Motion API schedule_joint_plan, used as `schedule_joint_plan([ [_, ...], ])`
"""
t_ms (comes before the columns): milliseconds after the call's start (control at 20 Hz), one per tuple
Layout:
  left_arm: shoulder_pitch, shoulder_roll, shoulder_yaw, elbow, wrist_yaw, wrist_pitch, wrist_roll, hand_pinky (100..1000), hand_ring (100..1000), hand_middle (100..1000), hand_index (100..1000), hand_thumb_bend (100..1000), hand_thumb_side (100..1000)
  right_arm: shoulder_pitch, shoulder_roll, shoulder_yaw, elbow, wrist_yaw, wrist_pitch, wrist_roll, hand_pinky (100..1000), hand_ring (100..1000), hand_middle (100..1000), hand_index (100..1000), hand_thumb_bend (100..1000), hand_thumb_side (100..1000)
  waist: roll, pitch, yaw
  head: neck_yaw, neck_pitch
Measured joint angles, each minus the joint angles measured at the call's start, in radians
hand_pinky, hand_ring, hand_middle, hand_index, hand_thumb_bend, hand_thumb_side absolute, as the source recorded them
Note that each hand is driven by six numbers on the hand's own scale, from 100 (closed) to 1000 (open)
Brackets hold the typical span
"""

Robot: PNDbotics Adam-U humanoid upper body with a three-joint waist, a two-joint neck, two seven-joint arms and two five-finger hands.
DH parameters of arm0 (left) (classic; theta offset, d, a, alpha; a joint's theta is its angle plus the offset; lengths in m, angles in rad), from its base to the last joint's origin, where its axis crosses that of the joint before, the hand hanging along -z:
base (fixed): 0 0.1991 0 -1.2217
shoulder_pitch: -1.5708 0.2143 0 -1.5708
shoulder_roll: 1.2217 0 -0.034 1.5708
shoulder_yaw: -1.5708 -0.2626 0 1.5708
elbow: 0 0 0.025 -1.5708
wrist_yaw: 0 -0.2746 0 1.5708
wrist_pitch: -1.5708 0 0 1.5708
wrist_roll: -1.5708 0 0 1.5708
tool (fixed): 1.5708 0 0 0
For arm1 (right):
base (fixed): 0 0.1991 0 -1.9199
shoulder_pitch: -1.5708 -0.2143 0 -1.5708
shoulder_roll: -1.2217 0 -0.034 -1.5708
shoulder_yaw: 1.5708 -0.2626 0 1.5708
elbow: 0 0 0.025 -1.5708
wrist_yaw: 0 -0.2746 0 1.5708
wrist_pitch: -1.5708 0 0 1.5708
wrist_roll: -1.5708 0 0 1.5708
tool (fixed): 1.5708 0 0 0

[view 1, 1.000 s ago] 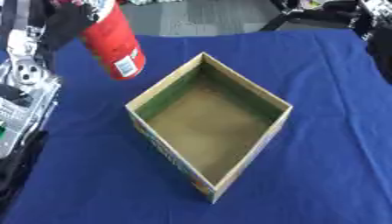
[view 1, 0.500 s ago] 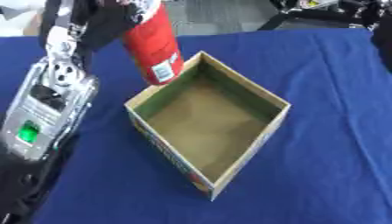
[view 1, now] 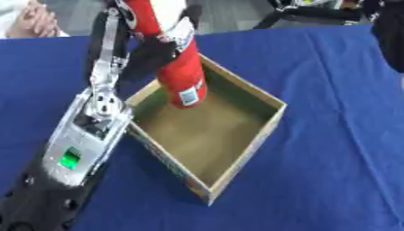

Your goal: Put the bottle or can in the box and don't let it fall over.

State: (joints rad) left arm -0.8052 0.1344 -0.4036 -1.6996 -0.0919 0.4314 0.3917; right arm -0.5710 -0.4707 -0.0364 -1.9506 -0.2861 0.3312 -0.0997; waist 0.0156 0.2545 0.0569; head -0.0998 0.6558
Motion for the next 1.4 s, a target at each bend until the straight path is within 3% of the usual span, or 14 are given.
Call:
schedule_joint_plan([
  [200,0.013,-0.023,-0.018,0.034,-0.018,-0.024,0.009,793,445,416,429,100,347,0.0,0.0,0.0,0.0,0.0,0.0,0.0,954,828,856,890,100,524,0.0,0.005,-0.001,0.002,0.0],
  [300,0.017,-0.029,-0.03,0.054,-0.018,-0.035,0.012,813,469,460,478,100,232,0.0,0.0,0.0,0.0,0.0,0.0,0.0,954,828,856,889,100,525,0.001,0.006,-0.001,0.004,0.0],
  [350,0.018,-0.032,-0.036,0.064,-0.017,-0.04,0.012,815,470,462,482,100,222,-0.001,0.001,0.0,0.0,0.0,0.0,0.0,954,828,855,889,100,525,0.001,0.006,-0.001,0.005,0.0],
  [400,0.02,-0.032,-0.041,0.073,-0.017,-0.043,0.011,841,497,497,538,100,143,-0.001,0.001,0.0,0.0,0.0,0.0,0.0,954,827,855,889,100,524,0.001,0.006,-0.001,0.006,0.0],
  [450,0.021,-0.032,-0.046,0.081,-0.016,-0.046,0.01,847,502,503,549,100,136,-0.001,0.001,0.0,0.0,0.0,0.001,0.0,954,827,855,888,100,524,0.002,0.006,-0.001,0.007,0.0],
  [500,0.022,-0.032,-0.049,0.089,-0.015,-0.047,0.008,883,538,564,637,100,150,-0.001,0.001,0.0,0.0,0.0,0.001,0.001,954,826,854,888,100,525,0.003,0.006,-0.001,0.008,0.0],
  [550,0.022,-0.032,-0.052,0.095,-0.015,-0.048,0.005,883,538,564,637,100,150,-0.001,0.001,0.0,-0.001,0.0,0.001,0.001,954,826,854,888,100,525,0.003,0.006,-0.001,0.009,0.0],
  [600,0.022,-0.032,-0.055,0.099,-0.015,-0.048,0.0,916,592,662,745,285,217,-0.001,0.001,0.0,-0.001,0.0,0.001,0.001,954,826,854,888,100,525,0.003,0.006,0.0,0.01,0.0],
  [650,0.022,-0.032,-0.057,0.104,-0.017,-0.046,-0.007,919,599,674,756,307,225,-0.001,0.001,0.0,-0.001,0.0,0.001,0.001,954,826,854,888,100,525,0.003,0.006,0.0,0.01,0.0],
  [700,0.022,-0.032,-0.059,0.107,-0.021,-0.044,-0.018,943,648,742,815,485,286,-0.001,0.001,0.0,-0.001,0.0,0.001,0.001,954,825,853,888,100,525,0.004,0.006,0.001,0.01,0.0],
  [750,0.022,-0.032,-0.062,0.111,-0.028,-0.041,-0.03,946,653,747,820,504,292,-0.001,0.001,0.0,-0.001,0.0,0.001,0.001,954,825,853,887,100,525,0.004,0.005,0.001,0.01,0.0],
  [850,0.022,-0.032,-0.062,0.117,-0.048,-0.034,-0.062,979,697,780,852,630,361,-0.001,0.001,0.0,-0.001,-0.001,0.001,0.001,953,825,853,887,100,525,0.006,0.005,0.004,0.01,-0.001],
  [1200,0.025,-0.029,-0.061,0.122,-0.132,-0.016,-0.175,1000,747,801,878,737,499,-0.001,0.001,0.0,-0.001,-0.005,0.001,0.001,953,823,851,886,100,525,0.007,0.002,0.006,0.01,-0.005],
  [1400,0.033,-0.018,-0.055,0.122,-0.149,-0.013,-0.22,1000,751,805,878,682,469,-0.001,0.001,0.0,-0.001,-0.007,0.001,0.002,953,819,849,885,100,525,0.007,-0.002,0.008,0.01,-0.008],
])
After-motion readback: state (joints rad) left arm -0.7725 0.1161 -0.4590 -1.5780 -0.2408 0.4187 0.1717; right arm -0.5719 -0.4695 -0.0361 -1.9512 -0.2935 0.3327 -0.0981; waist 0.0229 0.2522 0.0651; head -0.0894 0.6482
